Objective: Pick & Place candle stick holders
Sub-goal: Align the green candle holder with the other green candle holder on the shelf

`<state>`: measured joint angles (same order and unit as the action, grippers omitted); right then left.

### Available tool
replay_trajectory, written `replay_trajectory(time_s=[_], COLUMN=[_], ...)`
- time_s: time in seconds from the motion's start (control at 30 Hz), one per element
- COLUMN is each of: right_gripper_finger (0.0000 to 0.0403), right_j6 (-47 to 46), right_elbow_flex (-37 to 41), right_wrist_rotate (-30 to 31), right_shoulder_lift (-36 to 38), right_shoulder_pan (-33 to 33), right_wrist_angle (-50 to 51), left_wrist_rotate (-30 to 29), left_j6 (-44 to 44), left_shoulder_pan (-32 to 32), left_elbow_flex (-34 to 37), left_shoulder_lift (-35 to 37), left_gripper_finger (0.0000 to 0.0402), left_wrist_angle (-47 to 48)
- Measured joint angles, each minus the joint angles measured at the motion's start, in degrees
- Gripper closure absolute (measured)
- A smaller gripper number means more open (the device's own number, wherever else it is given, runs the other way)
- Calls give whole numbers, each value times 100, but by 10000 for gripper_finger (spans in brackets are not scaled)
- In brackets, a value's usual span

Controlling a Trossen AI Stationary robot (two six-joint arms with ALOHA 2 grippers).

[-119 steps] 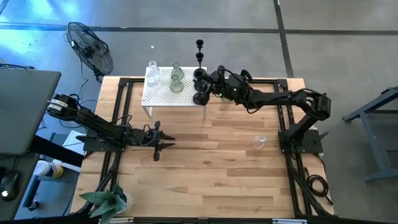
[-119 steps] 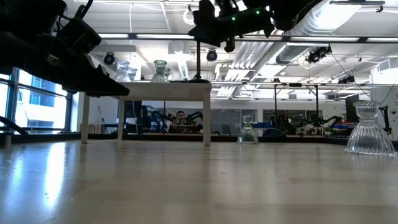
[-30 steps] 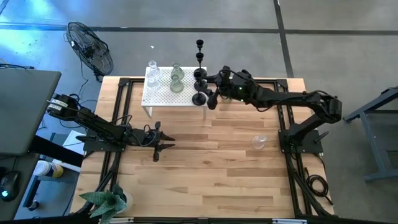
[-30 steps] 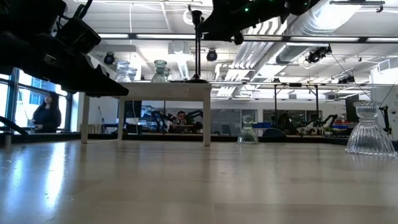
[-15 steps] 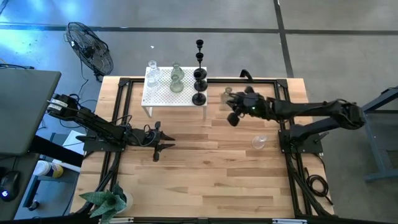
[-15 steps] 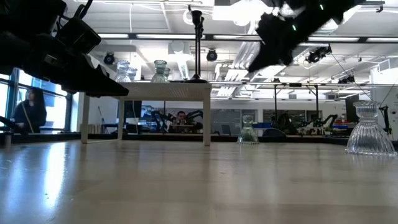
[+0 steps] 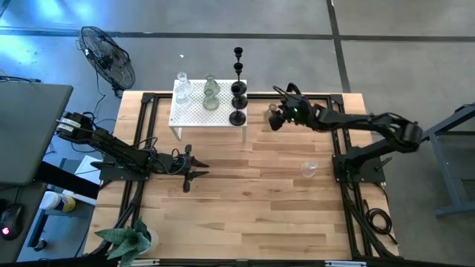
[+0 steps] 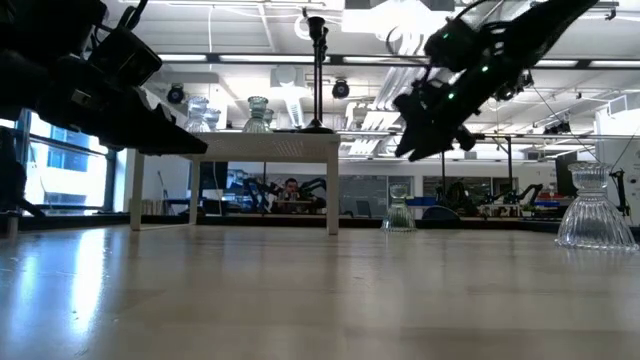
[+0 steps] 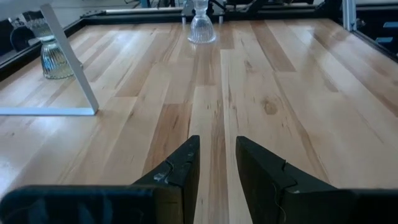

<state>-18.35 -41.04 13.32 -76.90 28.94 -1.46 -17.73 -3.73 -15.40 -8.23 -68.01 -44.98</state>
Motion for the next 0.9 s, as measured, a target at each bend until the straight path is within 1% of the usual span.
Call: replay_trajectory(time_s=[0.17,0.23,0.33,0.5,0.6,0.73,0.8,0.9], right_gripper_finger=[142,121,105,105,107,108,115,137], right_j6=[245,331,338,338,335,295,295,311], right_elbow_flex=[-585,-723,-830,-743,-614,-488,-485,-489], right_wrist_rotate=[61,184,162,242,29,18,-47,-142], right_shoulder_lift=[-693,-897,-1091,-1256,-1318,-1435,-1521,-1665], right_shoulder_pan=[222,266,360,478,523,523,523,521], right_wrist_angle=[400,506,519,445,98,-284,-395,-495], left_wrist_rotate=[2,2,2,4,4,4,4,6], left_j6=[-59,-59,-59,-61,-61,-61,-61,-61], left_shoulder_pan=[0,0,0,0,0,0,0,0], left_elbow_flex=[0,0,0,0,0,0,0,0], left_shoulder_lift=[0,0,0,0,0,0,0,0], left_gripper_finger=[302,302,302,302,302,302,302,302], left_wrist_angle=[60,62,68,79,79,81,81,81])
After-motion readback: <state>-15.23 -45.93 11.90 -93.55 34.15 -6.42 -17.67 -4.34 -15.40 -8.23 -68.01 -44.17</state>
